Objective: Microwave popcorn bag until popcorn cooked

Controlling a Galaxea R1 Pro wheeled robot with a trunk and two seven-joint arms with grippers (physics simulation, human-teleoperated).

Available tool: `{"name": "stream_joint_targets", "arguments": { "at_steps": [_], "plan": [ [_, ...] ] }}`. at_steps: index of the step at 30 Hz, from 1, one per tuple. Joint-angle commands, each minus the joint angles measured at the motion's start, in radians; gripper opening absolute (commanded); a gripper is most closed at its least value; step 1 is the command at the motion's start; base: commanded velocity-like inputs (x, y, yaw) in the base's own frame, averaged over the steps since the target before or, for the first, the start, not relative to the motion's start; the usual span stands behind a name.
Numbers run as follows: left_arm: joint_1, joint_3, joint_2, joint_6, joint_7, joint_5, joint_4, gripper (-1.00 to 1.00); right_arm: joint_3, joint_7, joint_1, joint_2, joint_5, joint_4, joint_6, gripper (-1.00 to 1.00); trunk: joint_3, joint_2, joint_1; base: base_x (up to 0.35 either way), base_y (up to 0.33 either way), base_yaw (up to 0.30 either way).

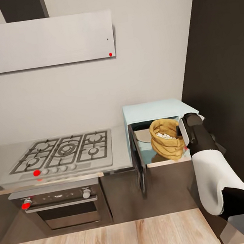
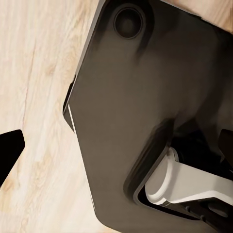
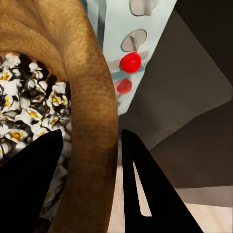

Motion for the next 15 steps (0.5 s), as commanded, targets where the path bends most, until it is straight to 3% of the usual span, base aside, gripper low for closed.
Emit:
{"name": "stream_joint_targets", "arguments": {
  "at_steps": [1,7,15],
  "plan": [
    [0.000,0.004,0.000,-0.001,0.002,0.001,-0.002,1.00,-0.001,0.003,-0.002,0.001,-0.003,-0.024,0.004,-1.00,-0.001,-0.001,0.001,0.227,0.000,0.000],
    [0.000,0.004,0.000,-0.001,0.002,0.002,-0.002,1.00,-0.001,0.003,-0.002,0.000,-0.003,-0.023,0.004,-1.00,-0.001,-0.001,0.001,0.194,0.000,0.000],
    [0.000,0.004,0.000,-0.001,0.002,0.002,-0.002,1.00,-0.001,0.003,-0.002,0.001,-0.010,-0.012,0.004,-1.00,-0.001,-0.001,0.001,0.021,0.000,0.000]
  ]
}}
